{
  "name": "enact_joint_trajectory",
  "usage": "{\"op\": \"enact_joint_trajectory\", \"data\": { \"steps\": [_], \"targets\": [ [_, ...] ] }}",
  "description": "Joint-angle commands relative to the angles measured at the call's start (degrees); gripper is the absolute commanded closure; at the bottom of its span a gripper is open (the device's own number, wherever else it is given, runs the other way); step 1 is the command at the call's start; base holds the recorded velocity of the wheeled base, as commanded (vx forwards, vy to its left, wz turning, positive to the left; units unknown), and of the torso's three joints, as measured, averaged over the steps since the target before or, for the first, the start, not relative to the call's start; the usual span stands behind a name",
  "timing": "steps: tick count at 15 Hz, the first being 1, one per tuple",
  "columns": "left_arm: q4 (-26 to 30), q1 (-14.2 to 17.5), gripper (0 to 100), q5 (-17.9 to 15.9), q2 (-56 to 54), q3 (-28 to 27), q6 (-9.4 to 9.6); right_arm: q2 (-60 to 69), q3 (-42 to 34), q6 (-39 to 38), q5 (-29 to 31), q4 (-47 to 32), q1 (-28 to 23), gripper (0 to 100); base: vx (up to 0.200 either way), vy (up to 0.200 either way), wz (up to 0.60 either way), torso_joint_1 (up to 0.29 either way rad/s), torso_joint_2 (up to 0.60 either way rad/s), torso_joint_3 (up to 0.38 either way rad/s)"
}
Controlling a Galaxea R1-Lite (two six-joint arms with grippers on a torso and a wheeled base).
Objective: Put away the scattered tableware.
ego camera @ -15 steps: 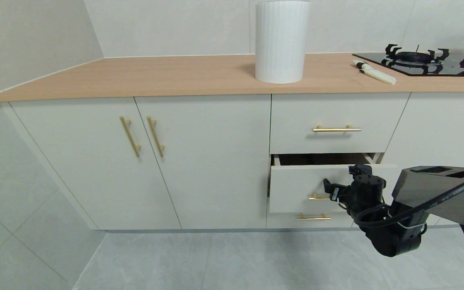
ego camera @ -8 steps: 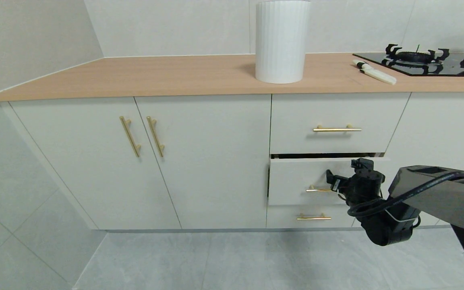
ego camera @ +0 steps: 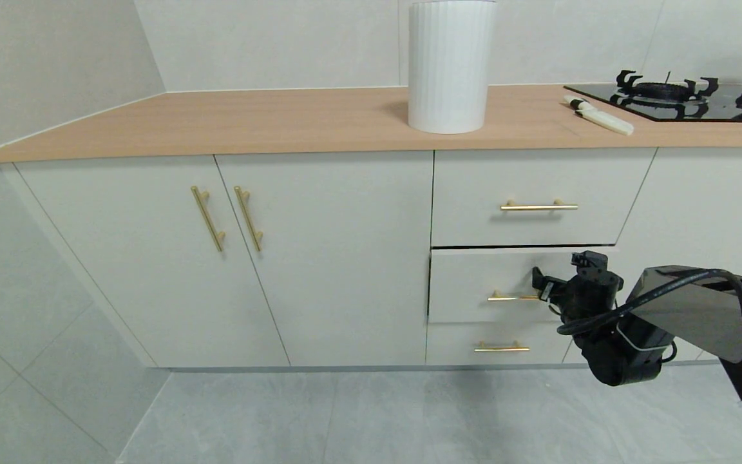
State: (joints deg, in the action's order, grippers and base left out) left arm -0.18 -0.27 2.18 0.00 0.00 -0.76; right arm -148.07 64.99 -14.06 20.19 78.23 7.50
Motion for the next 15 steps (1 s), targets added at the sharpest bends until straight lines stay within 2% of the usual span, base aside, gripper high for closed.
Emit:
{"op": "enact_joint_trajectory", "data": {
  "steps": [1, 6, 15],
  "targets": [
    [-0.1, 0.0, 0, 0.0, 0.1, 0.0, -0.04, -1.7, 2.5, 0.1, 0.1, -0.1, -1.3, 0, 0.000, 0.000, 0.00, 0.000, 0.00, 0.000],
    [0.0, 0.0, 0, 0.0, 0.0, 0.0, -0.04, -2.9, 5.9, 0.1, -0.1, -0.7, -2.9, 0, 0.000, 0.000, 0.00, 0.000, 0.00, 0.000],
    [0.0, 0.0, 0, 0.0, 0.1, 0.0, -0.04, -3.4, 6.9, 0.1, -0.1, -1.1, -3.3, 0, 0.000, 0.000, 0.00, 0.000, 0.00, 0.000]
  ]
}}
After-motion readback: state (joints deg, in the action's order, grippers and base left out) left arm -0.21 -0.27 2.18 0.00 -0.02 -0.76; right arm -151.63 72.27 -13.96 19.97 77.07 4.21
